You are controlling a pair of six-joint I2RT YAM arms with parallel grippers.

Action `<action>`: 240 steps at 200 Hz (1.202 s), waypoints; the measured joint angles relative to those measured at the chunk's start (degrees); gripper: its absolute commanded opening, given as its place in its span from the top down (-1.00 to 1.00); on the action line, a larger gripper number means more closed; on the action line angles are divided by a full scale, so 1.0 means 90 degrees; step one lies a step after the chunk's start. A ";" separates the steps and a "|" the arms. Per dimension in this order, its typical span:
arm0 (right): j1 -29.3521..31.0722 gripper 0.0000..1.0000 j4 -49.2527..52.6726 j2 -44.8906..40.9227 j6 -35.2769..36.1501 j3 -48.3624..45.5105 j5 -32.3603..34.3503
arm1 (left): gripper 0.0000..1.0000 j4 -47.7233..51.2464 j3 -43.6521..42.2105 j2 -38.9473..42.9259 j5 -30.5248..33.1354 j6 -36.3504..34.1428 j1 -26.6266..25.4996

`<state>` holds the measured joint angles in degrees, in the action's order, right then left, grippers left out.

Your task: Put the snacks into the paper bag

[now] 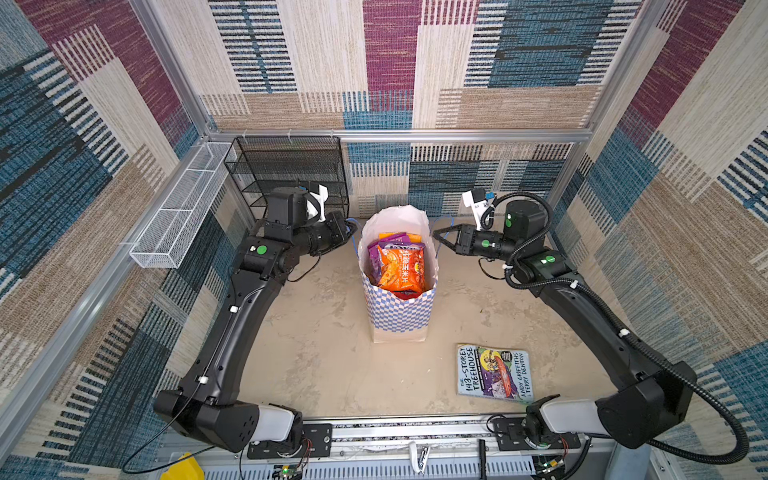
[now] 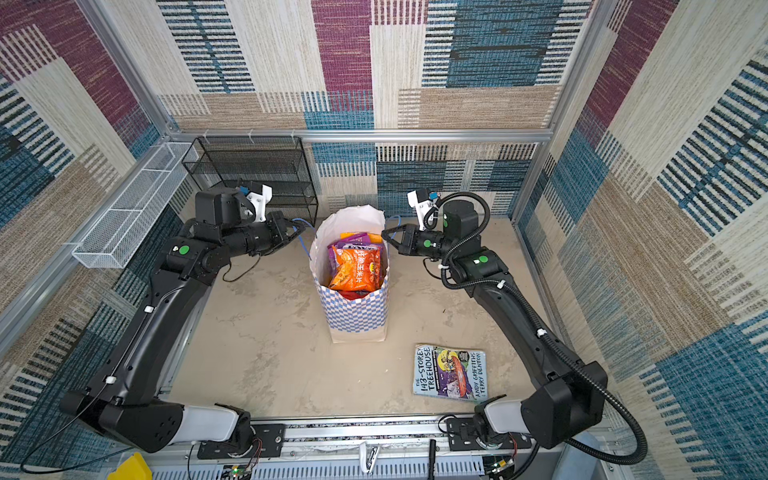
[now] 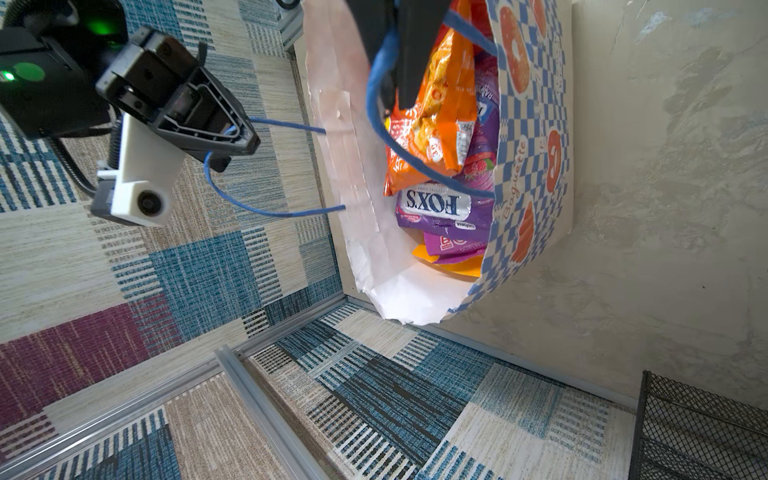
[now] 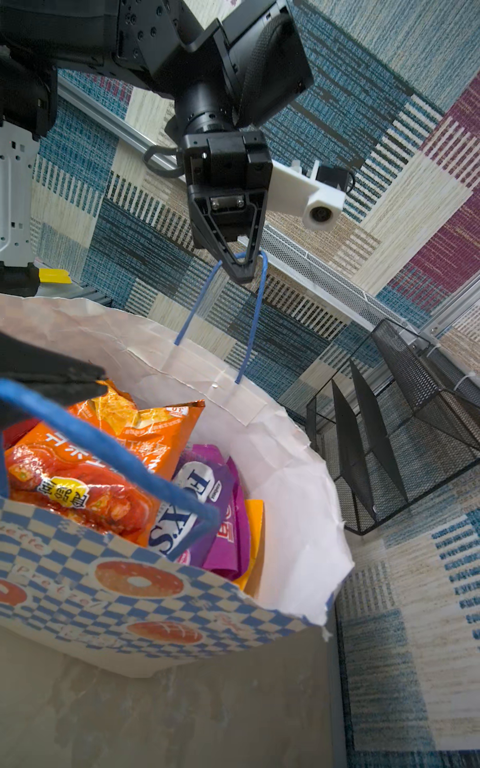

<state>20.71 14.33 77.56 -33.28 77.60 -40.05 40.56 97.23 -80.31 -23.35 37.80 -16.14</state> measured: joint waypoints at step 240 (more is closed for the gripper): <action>-0.0933 -0.99 0.1110 -0.2157 0.0328 -0.0248 0.1401 | -0.98 0.0918 -0.1052 0.3140 0.2254 -0.1032 0.0216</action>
<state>12.32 24.32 58.15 -30.33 75.37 -27.44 48.82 87.77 -52.05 -3.07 28.51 -14.20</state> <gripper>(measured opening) 0.996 0.993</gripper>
